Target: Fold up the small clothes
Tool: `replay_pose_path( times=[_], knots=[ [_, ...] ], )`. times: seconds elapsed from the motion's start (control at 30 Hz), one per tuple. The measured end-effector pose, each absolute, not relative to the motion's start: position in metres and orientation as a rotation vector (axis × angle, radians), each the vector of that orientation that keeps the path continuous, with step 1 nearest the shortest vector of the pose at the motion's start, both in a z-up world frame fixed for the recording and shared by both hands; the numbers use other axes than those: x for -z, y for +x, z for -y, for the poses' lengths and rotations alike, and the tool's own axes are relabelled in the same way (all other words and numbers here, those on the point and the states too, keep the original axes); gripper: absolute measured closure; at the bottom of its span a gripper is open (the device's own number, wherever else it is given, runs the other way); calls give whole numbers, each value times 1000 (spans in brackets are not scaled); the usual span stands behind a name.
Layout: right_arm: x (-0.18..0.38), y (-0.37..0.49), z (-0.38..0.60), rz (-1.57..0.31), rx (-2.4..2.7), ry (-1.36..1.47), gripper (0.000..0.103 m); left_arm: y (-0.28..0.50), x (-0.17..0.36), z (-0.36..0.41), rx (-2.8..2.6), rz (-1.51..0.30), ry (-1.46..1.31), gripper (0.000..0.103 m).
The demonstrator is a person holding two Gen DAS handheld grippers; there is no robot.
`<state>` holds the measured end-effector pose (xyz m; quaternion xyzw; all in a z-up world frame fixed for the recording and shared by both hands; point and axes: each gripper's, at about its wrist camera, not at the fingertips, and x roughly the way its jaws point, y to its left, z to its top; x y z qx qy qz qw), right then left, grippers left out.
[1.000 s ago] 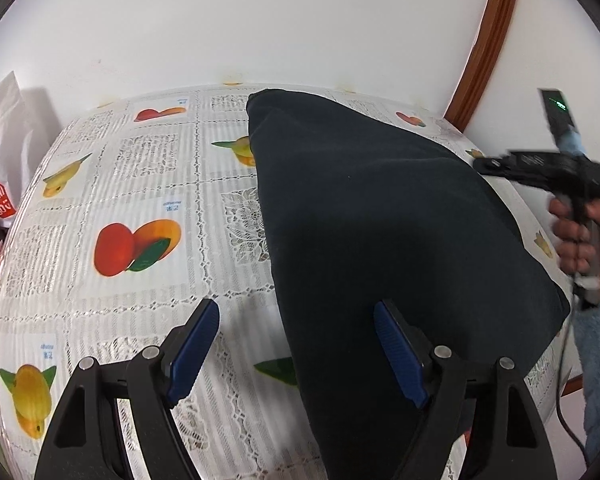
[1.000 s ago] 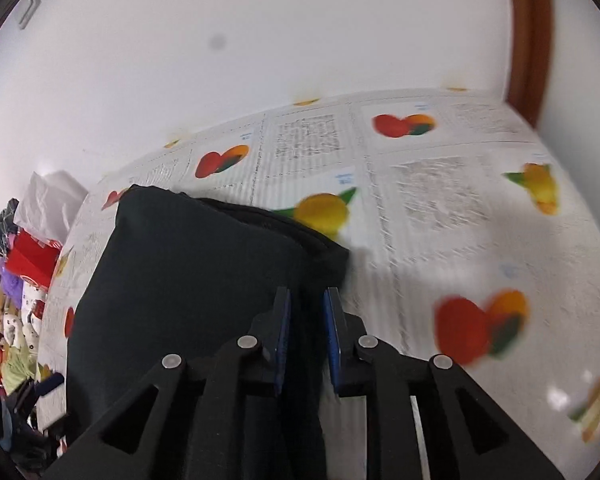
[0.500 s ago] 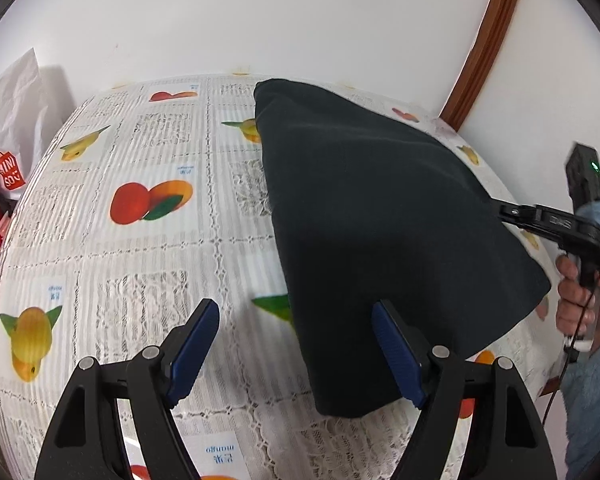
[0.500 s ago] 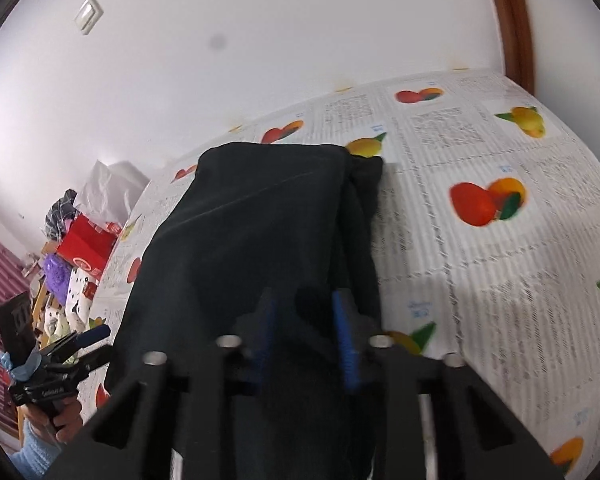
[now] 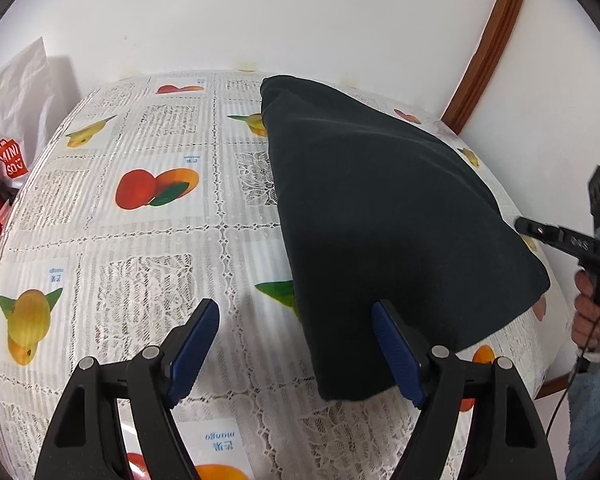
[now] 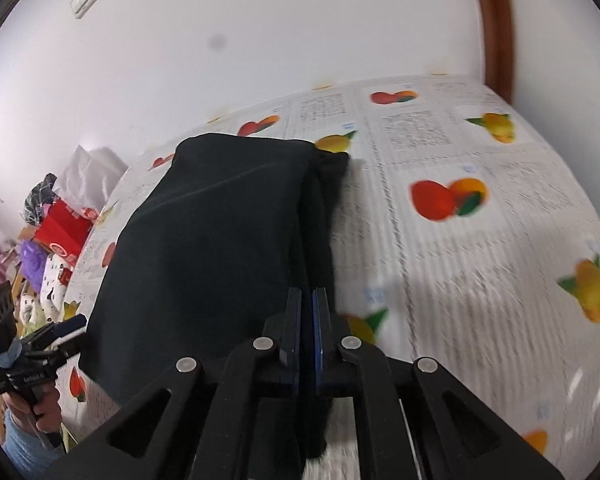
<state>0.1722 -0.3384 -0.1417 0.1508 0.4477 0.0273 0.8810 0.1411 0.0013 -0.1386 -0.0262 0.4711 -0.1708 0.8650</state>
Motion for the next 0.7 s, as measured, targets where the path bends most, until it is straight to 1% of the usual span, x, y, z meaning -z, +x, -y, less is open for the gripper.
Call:
replay_pose_path(
  times=[0.03, 0.07, 0.1, 0.13, 0.17, 0.3, 0.37, 0.5, 0.57, 0.63, 0.7],
  knots=[
    [140, 165, 337, -929, -62, 301, 90, 139, 138, -2, 358, -985, -49, 27],
    [137, 154, 335, -920, -66, 275, 77, 135, 136, -2, 359, -981, -43, 28],
    [134, 143, 331, -906, -64, 236, 61, 132, 135, -3, 362, -976, -37, 29],
    [132, 131, 327, -893, -59, 196, 55, 128, 134, -4, 363, -973, -31, 30],
    [131, 120, 323, -880, -50, 149, 52, 124, 133, -5, 364, -968, -25, 31],
    [141, 88, 322, -912, -67, 103, 52, 103, 130, -7, 386, -962, -2, 34],
    [152, 79, 323, -939, -80, 129, 52, 96, 133, -5, 388, -963, 18, 40],
    [176, 79, 321, -949, -67, 165, 52, 89, 145, 4, 369, -972, 71, 47],
    [185, 88, 322, -960, -44, 191, 52, 92, 152, 8, 375, -985, 67, 54],
    [187, 93, 324, -933, -56, 239, 52, 96, 156, 14, 380, -988, 68, 57],
    [189, 101, 325, -911, -59, 259, 53, 102, 159, 18, 383, -988, 66, 62]
  ],
)
